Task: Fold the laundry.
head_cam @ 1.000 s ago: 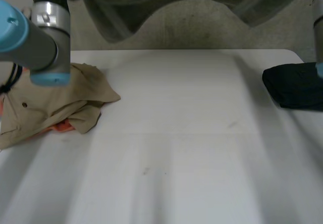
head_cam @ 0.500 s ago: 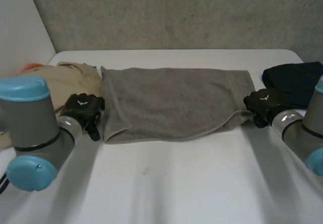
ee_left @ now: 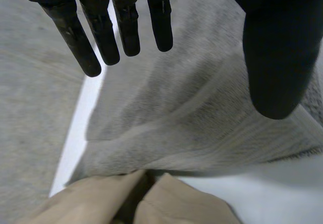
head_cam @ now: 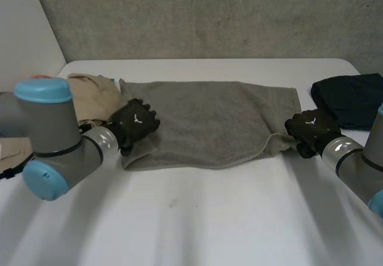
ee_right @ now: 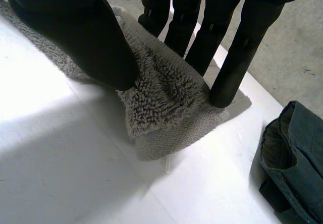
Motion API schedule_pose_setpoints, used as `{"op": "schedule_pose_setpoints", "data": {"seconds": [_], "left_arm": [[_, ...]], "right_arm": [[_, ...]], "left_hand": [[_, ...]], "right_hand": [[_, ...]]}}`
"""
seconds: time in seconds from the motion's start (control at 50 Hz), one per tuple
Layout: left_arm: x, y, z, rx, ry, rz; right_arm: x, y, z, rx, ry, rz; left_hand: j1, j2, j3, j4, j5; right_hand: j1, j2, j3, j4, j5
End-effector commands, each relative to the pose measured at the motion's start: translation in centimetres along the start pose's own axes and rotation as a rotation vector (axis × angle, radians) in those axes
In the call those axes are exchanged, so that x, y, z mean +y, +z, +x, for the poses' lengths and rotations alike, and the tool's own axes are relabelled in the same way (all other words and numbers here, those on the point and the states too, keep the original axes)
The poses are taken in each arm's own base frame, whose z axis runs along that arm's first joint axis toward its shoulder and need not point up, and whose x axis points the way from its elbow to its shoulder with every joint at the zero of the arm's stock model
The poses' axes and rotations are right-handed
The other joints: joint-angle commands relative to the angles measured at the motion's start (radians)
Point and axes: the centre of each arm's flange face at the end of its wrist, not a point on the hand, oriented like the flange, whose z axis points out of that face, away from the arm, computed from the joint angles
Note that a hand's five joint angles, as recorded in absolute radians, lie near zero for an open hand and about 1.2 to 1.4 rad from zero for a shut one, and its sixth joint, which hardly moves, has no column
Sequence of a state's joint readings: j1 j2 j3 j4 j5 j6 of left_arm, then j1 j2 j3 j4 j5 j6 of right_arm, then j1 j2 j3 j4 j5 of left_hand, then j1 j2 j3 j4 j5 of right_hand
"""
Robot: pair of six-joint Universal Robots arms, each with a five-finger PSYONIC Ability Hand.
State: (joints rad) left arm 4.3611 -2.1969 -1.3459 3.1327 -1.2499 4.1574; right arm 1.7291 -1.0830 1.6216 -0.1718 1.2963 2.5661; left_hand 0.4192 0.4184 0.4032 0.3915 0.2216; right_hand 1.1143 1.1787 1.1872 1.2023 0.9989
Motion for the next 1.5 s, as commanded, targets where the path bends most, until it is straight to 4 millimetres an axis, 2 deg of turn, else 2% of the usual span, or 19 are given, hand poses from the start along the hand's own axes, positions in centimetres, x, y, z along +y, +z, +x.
{"op": "schedule_pose_setpoints", "data": {"seconds": [0.02,0.18,0.2,0.28,0.4,0.56,0.7,0.72,0.78,0.84,0.96,1.16,1.3,1.36,1.38,1.42,1.44,1.46,1.5], "left_arm": [[1.3,2.2,0.5,0.084,-0.025,-0.056],[1.7,2.8,0.1,0.162,-0.062,-0.068],[1.7,2.8,-0.1,0.164,-0.069,-0.066],[1.3,3.0,-0.4,0.133,-0.057,-0.049],[-0.1,2.2,-2.4,0.041,-0.123,-0.008],[-0.5,-2.4,-5.1,-0.061,-0.326,-0.094],[0.7,-9.6,-2.9,-0.067,-0.384,-0.306],[1.0,-11.2,-1.6,-0.034,-0.401,-0.359],[0.8,-13.9,0.3,0.037,-0.429,-0.427],[1.1,-15.0,1.5,0.081,-0.453,-0.467],[0.9,-13.0,0.6,-0.002,-0.437,-0.356],[1.4,-5.4,-4.2,-0.305,-0.491,-0.108],[1.1,-1.0,-4.2,-0.328,-0.458,-0.096],[-0.4,0.7,-6.8,-0.396,-0.419,-0.005],[-1.6,1.3,-9.5,-0.465,-0.404,0.071],[-3.3,1.7,-12.3,-0.549,-0.379,0.164],[-4.3,1.7,-13.9,-0.601,-0.362,0.217],[-6.2,1.1,-17.0,-0.715,-0.334,0.333],[-8.0,0.5,-19.2,-0.807,-0.319,0.452]], "right_arm": [[0.2,-0.1,-0.2,-0.005,0.002,-0.009],[0.3,-0.2,-0.2,-0.004,0.002,-0.013],[0.3,-0.2,-0.2,-0.006,0.002,-0.012],[0.4,-0.2,-0.1,0.001,0.002,-0.016],[-0.4,-0.5,0.6,0.026,-0.003,-0.004],[-2.7,-3.4,2.9,0.055,-0.096,-0.022],[-2.4,-8.5,3.6,-0.063,-0.28,-0.259],[-2.2,-9.2,3.6,-0.09,-0.295,-0.295],[-1.2,-11.8,3.8,-0.192,-0.365,-0.426],[-0.6,-12.4,4.6,-0.209,-0.39,-0.459],[0.3,-10.8,5.6,-0.126,-0.395,-0.419],[-0.2,-3.7,4.9,0.069,-0.347,-0.219],[0.6,0.1,6.3,0.184,-0.385,-0.204],[-2.3,2.0,7.7,0.269,-0.419,-0.09],[-3.7,2.4,8.2,0.302,-0.425,-0.041],[-6.9,3.1,9.5,0.389,-0.445,0.07],[-10.3,3.2,11.0,0.493,-0.444,0.193],[-11.7,3.2,11.5,0.534,-0.432,0.247],[-14.5,2.8,12.8,0.622,-0.4,0.37]], "left_hand": [[0.088,0.089,0.104,0.116,0.111],[0.111,0.112,0.127,0.139,0.134],[0.387,0.388,0.403,0.415,0.411],[0.976,0.977,0.992,1.004,0.999],[0.977,0.978,0.993,1.005,1.0],[0.977,0.978,0.993,1.005,1.0],[0.977,0.978,0.993,1.005,1.0],[0.977,0.978,0.993,1.005,1.0],[0.977,0.978,0.993,1.005,1.0],[0.977,0.978,0.993,1.005,1.0],[0.977,0.978,0.993,1.005,1.0],[0.977,0.978,0.993,1.005,1.0],[0.977,0.978,0.993,1.005,1.0],[0.977,0.978,0.993,1.005,1.0],[0.977,0.978,0.993,1.005,1.0],[0.977,0.978,0.993,1.005,1.0],[0.977,0.978,0.993,1.005,1.0],[0.977,0.978,0.993,1.005,1.0],[0.977,0.978,0.993,1.005,1.0]], "right_hand": [[0.282,0.218,0.209,0.194,0.223],[0.282,0.218,0.209,0.194,0.223],[0.282,0.218,0.209,0.194,0.223],[0.282,0.218,0.209,0.194,0.223],[0.282,0.218,0.209,0.194,0.223],[0.282,0.218,0.209,0.194,0.223],[0.282,0.218,0.209,0.194,0.223],[0.282,0.218,0.209,0.194,0.223],[0.282,0.218,0.209,0.194,0.223],[0.282,0.218,0.209,0.194,0.223],[0.282,0.218,0.209,0.194,0.223],[0.282,0.218,0.209,0.194,0.223],[0.282,0.218,0.209,0.194,0.223],[0.282,0.218,0.209,0.194,0.223],[0.282,0.218,0.209,0.194,0.223],[0.282,0.218,0.209,0.194,0.223],[0.282,0.218,0.209,0.194,0.223],[0.282,0.218,0.209,0.194,0.223],[0.282,0.218,0.209,0.194,0.223]]}}
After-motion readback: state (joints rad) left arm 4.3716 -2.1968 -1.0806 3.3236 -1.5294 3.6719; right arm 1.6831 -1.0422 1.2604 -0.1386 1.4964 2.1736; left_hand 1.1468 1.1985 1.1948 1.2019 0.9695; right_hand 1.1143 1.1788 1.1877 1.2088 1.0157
